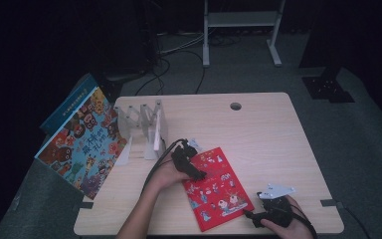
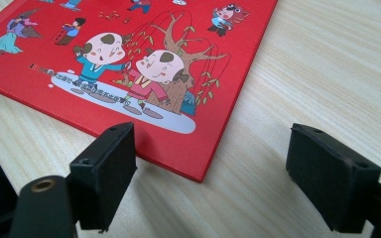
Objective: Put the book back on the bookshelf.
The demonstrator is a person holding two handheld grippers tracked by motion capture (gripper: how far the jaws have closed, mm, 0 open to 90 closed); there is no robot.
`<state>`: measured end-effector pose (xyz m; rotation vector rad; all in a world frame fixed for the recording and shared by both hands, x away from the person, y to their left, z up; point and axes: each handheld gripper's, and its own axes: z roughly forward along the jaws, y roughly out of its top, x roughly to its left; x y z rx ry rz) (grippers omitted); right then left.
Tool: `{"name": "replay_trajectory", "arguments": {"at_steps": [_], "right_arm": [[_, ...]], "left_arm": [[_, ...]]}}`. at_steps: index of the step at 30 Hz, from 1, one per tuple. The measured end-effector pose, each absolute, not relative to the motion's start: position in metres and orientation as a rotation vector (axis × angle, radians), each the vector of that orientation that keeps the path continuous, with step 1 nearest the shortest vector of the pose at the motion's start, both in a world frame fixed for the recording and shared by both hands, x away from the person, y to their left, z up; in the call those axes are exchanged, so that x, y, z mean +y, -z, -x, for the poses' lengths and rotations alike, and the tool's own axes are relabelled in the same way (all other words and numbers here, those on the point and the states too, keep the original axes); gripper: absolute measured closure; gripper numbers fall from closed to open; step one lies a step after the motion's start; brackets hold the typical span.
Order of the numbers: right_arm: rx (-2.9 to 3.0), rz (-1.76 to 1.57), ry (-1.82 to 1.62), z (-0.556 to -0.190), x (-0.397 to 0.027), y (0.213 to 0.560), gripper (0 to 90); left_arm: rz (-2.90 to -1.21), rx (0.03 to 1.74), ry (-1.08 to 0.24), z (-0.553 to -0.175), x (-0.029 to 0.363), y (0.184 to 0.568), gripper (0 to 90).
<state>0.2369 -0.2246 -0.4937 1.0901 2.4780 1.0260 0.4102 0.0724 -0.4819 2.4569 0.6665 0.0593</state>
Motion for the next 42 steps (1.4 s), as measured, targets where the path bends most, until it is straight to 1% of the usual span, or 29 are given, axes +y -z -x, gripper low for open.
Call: {"name": "replay_trajectory", "arguments": {"at_steps": [4,8,13,16,24,29,31,35,37,42], "right_arm": [[2.48,-1.103,-1.022,-0.24,-0.227,0.494,18.4],[2.461,-1.118,-1.008,-0.243,-0.232,0.493,20.3],[2.434,-1.151,-0.995,-0.255,-0.243,0.492,21.0],[2.43,-1.18,-1.003,-0.263,-0.249,0.493,19.8],[2.391,-1.216,-0.984,-0.285,-0.262,0.492,20.4],[2.365,-1.229,-0.989,-0.296,-0.269,0.493,21.1],[2.367,-1.214,-1.004,-0.296,-0.27,0.493,24.2],[2.397,-1.152,-1.119,-0.284,-0.265,0.488,22.3],[2.407,-1.133,-1.123,-0.28,-0.262,0.487,21.7],[2.442,-1.06,-1.081,-0.257,-0.245,0.489,19.4]], "left_arm": [[-2.466,0.681,-0.059,-0.409,0.072,0.481,0.0],[-2.477,0.682,-0.052,-0.407,0.071,0.48,0.0],[-2.456,0.686,-0.061,-0.404,0.071,0.482,0.0],[-2.441,0.706,-0.064,-0.403,0.072,0.482,0.0],[-2.403,0.768,-0.086,-0.398,0.074,0.483,0.0],[-2.396,0.776,-0.103,-0.397,0.075,0.484,0.0],[-2.391,0.779,-0.106,-0.397,0.075,0.484,0.0],[-2.387,0.79,-0.106,-0.396,0.075,0.484,0.0],[-2.387,0.79,-0.107,-0.396,0.075,0.484,0.0],[-2.381,0.788,-0.109,-0.395,0.076,0.485,0.0]]}}
